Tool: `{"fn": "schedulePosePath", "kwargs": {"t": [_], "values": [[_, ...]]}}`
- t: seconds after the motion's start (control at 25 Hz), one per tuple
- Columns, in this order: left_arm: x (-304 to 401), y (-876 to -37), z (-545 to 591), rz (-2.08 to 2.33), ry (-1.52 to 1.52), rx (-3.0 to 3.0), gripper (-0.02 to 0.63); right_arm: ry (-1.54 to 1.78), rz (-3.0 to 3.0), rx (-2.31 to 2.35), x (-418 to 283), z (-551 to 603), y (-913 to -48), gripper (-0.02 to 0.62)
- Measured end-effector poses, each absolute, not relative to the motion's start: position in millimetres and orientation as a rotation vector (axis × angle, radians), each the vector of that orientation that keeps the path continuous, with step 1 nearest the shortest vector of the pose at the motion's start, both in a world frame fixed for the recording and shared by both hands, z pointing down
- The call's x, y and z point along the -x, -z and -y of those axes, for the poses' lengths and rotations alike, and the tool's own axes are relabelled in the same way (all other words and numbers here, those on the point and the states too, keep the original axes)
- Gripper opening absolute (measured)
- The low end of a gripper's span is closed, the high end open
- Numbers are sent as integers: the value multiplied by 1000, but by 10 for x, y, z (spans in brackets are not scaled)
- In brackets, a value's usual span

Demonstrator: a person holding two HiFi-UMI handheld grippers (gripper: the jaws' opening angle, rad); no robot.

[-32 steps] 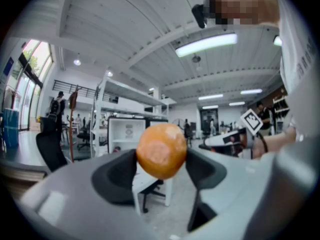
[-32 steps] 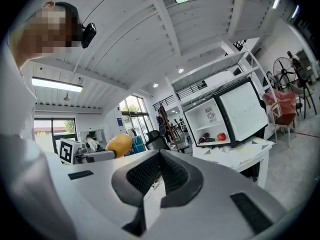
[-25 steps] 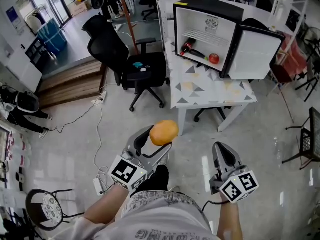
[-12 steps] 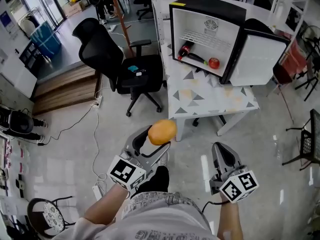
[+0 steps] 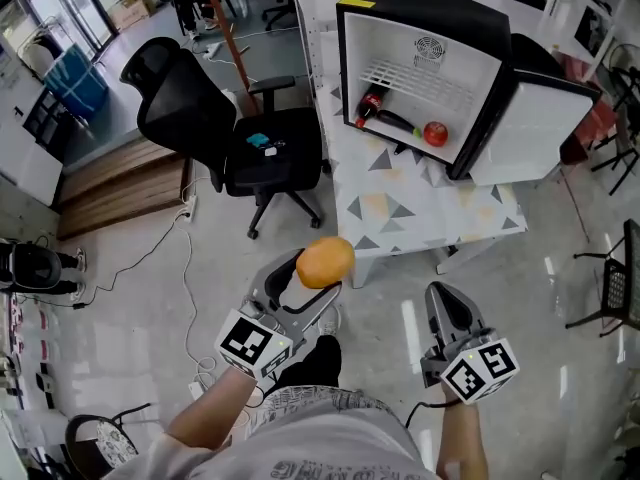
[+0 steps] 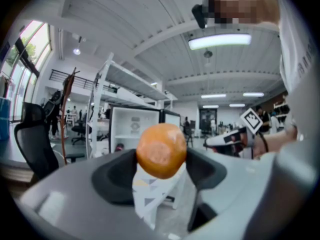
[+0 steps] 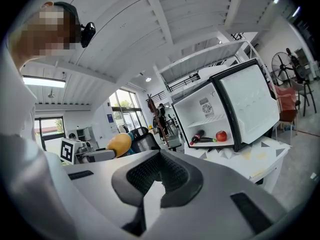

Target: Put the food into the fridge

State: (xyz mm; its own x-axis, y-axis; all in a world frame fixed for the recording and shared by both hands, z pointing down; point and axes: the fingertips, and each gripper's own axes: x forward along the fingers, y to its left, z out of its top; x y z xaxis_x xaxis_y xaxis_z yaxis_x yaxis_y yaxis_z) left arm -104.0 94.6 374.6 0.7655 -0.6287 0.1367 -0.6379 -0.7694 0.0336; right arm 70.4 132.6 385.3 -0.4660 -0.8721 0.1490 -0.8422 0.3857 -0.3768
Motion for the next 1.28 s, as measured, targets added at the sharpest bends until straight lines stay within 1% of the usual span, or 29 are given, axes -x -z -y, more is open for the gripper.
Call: {"fn": "schedulePosePath", "kwargs": {"t": [0.8,1.28], "values": [[1198,-3710,661,891,-193,-2907,310,638,-2478,1703,-438,153,-3709,2],[1120,-3697,1143,846,-216,-2927,310,655,-2433,1732,-477,595,-3743,2]]}}
